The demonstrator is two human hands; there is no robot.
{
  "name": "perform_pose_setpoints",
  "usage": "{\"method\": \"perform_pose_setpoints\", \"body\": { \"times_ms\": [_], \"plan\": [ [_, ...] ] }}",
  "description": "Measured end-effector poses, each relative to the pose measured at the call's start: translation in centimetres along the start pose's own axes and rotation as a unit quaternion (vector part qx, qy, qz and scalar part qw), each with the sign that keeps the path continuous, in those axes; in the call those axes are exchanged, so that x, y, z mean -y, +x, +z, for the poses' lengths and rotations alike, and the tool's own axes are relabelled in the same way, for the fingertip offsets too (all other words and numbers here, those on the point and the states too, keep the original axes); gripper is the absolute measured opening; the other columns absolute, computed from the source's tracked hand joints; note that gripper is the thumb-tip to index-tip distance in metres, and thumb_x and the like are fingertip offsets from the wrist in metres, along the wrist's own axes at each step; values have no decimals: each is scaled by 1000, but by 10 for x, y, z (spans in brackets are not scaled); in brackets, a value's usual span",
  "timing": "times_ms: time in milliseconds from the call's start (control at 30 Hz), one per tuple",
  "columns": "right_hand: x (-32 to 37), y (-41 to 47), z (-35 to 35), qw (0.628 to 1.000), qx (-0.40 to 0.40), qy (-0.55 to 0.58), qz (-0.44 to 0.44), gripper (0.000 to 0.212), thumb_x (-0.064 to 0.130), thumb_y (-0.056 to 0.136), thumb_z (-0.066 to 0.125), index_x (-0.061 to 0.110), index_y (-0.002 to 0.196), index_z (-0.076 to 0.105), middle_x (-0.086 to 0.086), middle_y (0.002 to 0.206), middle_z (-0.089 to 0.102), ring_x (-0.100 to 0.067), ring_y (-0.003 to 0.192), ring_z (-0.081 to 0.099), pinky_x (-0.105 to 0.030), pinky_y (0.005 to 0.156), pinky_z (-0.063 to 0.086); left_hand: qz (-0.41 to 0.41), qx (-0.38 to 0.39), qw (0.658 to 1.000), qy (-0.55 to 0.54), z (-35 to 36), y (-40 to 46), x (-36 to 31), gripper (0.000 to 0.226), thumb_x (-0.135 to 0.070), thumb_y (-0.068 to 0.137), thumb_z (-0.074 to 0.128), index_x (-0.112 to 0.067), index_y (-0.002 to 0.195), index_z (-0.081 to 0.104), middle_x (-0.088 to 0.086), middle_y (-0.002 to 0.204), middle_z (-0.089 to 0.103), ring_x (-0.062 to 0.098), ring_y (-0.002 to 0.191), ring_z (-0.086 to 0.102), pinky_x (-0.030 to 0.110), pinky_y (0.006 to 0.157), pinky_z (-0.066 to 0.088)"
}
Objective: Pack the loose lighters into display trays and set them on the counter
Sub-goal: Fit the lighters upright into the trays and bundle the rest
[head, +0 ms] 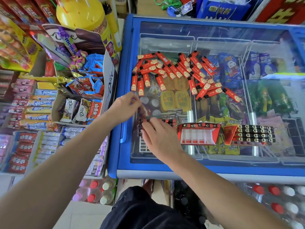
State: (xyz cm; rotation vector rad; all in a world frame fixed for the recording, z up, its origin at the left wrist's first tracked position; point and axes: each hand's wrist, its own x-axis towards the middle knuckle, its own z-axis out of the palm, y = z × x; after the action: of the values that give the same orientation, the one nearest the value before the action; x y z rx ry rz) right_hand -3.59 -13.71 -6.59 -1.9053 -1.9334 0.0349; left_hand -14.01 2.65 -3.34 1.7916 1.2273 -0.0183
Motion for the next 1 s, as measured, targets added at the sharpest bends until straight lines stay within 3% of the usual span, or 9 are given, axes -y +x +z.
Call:
{"method": "perform_pose_setpoints", "body": {
  "times_ms": [133, 233, 300, 367, 500, 600, 733, 867, 1000],
  "plan": [
    [-35, 35, -27, 990, -40, 66, 115, 12, 15, 99, 53, 9, 101, 63, -3, 92, 60, -13, 65, 50, -26, 51, 40, 53, -24, 996, 65, 0, 23, -30, 30, -32, 102, 57, -12, 124, 56, 4, 107, 63, 25, 95, 62, 36, 76, 50],
    [-83, 50, -47, 965, -49, 68, 248, 18, 15, 96, 58, 9, 113, 58, -8, 103, 59, -24, 77, 58, -39, 58, 49, 91, 7, 992, 92, 12, 39, -59, 39, -32, 100, 59, -15, 134, 51, 7, 113, 61, 27, 96, 62, 45, 81, 56],
    [-121, 52, -58, 948, 9, 34, 316, 33, 16, 95, 61, 9, 126, 54, -13, 117, 57, -32, 94, 61, -44, 71, 53, 118, 33, 984, 129, 24, 50, -79, 47, -33, 99, 60, -19, 142, 47, 10, 118, 62, 28, 97, 63, 46, 83, 57],
    [-157, 47, -69, 933, 72, -10, 354, 46, 17, 92, 65, 9, 135, 49, -17, 127, 54, -39, 111, 58, -48, 83, 53, 138, 63, 974, 169, 42, 62, -98, 57, -34, 98, 61, -22, 149, 41, 13, 132, 58, 32, 113, 61, 45, 96, 53],
    [-214, 26, -86, 880, 161, -33, 446, 72, 22, 92, 67, 11, 152, 31, -20, 144, 44, -42, 132, 47, -51, 101, 46, 127, 113, 959, 228, 82, 85, -128, 77, -43, 96, 64, -25, 159, 25, 17, 159, 32, 39, 140, 43, 48, 114, 40],
    [-241, 13, -88, 852, 217, -52, 474, 81, 16, 91, 67, 7, 157, 21, -22, 154, 36, -42, 139, 40, -52, 110, 43, 108, 130, 953, 251, 111, 103, -142, 84, -54, 94, 63, -26, 160, 20, 16, 165, 16, 42, 145, 34, 53, 117, 35],
    [-262, 10, -82, 838, 263, -81, 470, 81, 11, 97, 60, 5, 161, 10, -18, 166, 20, -39, 150, 26, -51, 117, 34, 94, 114, 948, 281, 145, 124, -151, 86, -60, 93, 62, -19, 158, 23, 25, 161, 20, 47, 141, 37, 56, 110, 42],
    [-276, 9, -73, 842, 273, -136, 444, 64, 7, 95, 57, 4, 153, 29, -21, 156, 35, -39, 140, 40, -52, 107, 43, 75, 69, 932, 347, 164, 132, -166, 89, -62, 96, 56, -6, 157, 23, 31, 162, 8, 48, 145, 29, 51, 111, 39],
    [-283, 13, -69, 860, 247, -179, 409, 52, 5, 93, 59, 7, 142, 44, -19, 139, 48, -38, 126, 52, -48, 97, 49, 57, 46, 919, 388, 171, 139, -170, 90, -59, 93, 63, -6, 154, 21, 36, 162, 5, 47, 146, 25, 50, 105, 45]
  ]
}}
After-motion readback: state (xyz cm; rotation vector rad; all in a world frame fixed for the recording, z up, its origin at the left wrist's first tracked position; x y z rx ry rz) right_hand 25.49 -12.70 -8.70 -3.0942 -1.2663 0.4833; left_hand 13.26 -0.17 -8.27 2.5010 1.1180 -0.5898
